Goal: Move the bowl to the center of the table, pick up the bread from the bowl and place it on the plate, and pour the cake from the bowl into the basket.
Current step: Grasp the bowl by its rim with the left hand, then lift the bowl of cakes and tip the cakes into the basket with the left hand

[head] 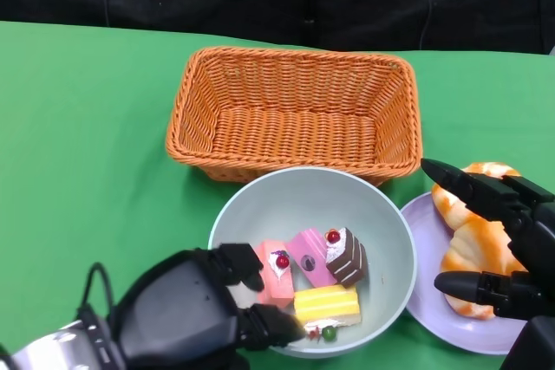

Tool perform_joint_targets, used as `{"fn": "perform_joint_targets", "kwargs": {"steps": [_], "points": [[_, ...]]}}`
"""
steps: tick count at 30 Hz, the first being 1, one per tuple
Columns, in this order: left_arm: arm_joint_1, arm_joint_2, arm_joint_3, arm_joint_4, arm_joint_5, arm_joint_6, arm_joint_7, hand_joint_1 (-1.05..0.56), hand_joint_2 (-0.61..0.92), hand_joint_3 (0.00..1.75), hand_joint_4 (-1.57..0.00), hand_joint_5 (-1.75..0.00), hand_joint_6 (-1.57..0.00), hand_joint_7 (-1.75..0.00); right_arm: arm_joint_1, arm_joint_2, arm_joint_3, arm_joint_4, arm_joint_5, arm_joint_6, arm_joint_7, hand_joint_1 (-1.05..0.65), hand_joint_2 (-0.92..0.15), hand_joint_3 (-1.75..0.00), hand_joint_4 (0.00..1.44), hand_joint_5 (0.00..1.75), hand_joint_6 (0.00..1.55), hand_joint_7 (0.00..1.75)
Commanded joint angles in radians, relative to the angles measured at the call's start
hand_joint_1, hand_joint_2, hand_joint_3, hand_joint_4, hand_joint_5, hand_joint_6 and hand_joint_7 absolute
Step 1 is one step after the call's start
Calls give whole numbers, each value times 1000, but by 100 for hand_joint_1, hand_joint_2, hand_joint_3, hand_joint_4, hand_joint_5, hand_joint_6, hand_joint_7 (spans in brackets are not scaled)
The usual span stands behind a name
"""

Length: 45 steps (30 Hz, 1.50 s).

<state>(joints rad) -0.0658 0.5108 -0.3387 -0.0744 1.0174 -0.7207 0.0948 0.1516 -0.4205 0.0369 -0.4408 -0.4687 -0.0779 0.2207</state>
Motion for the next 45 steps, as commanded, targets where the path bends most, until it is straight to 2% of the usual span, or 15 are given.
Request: {"fn": "perform_joint_targets", "kwargs": {"steps": [1, 14, 18, 26, 29, 32, 35, 37, 38, 39, 40, 42, 43, 45], "points": [[-27, 11, -23, 26, 11, 12, 4, -43, 88, 1, -61, -99, -95, -11, 0, -4, -12, -6, 9, 2, 2, -51, -92, -18, 3, 43, 18, 2], [-55, 18, -75, 48, -7, 68, -37, -39, 89, 0, -60, -101, -96, -10, -3, -3, -10, -7, 7, 6, 4, -51, -92, -18, 0, 49, 18, 2], [-118, -8, -135, 148, 46, 90, -19, -41, 90, 1, -62, -105, -98, -11, -2, 0, -7, -6, 7, 4, 2, -52, -92, -19, 0, 50, 18, 2], [-144, -11, -184, 187, 76, 115, 36, -44, 91, 0, -65, -106, -100, -14, 6, 0, -5, -25, 2, 12, 5, -53, -92, -20, 0, 49, 18, 1], [-153, -18, -196, 213, 67, 119, 44, -43, 92, 4, -67, -107, -101, -15, 3, 2, -1, -26, -1, 15, 5, -52, -92, -20, 0, 49, 18, 1], [-171, -25, -214, 236, 68, 127, 29, -42, 92, 5, -75, -106, -107, -18, 1, 2, 0, -25, -1, 18, 6, -52, -92, -20, 0, 49, 18, 1], [-196, -24, -241, 249, 110, 134, 47, -46, 92, 6, -88, -145, -120, -20, 2, 3, 1, -25, 0, 18, 6, -52, -92, -20, 0, 49, 18, 1], [-200, -22, -249, 251, 113, 138, 60, -47, 92, 6, -89, -155, -122, -21, 2, 3, 1, -26, 0, 18, 6, -52, -92, -20, 0, 49, 18, 1], [-198, -21, -248, 256, 110, 126, 108, -47, 92, 6, -89, -157, -122, -21, 3, 3, 2, -25, -1, 17, 5, -52, -92, -20, 0, 49, 18, 1], [-196, -19, -245, 261, 105, 109, 153, -46, 92, 10, -93, -166, -122, -33, 3, 4, 3, -25, -3, 18, 4, -52, -92, -20, 0, 49, 18, 1], [-196, -16, -244, 265, 102, 98, 188, -45, 92, 15, -96, -171, -114, -56, 3, 4, 4, -24, -5, 18, 3, -52, -92, -21, 0, 49, 18, 1], [-190, -1, -237, 239, 90, 87, 196, -45, 92, 17, -97, -174, -108, -71, 5, 8, 4, -23, -5, 21, 0, -51, -92, -21, 0, 50, 18, 1], [-184, 8, -231, 216, 82, 85, 185, -43, 92, 20, -97, -174, -103, -86, 6, 10, 4, -23, -5, 22, -2, -51, -92, -20, 0, 50, 18, 1], [-160, 31, -207, 137, 46, 81, 148, -41, 92, 20, -97, -175, -100, -98, 5, 17, 3, -20, -5, 35, -2, -52, -92, -21, 0, 52, 18, 1]]}}
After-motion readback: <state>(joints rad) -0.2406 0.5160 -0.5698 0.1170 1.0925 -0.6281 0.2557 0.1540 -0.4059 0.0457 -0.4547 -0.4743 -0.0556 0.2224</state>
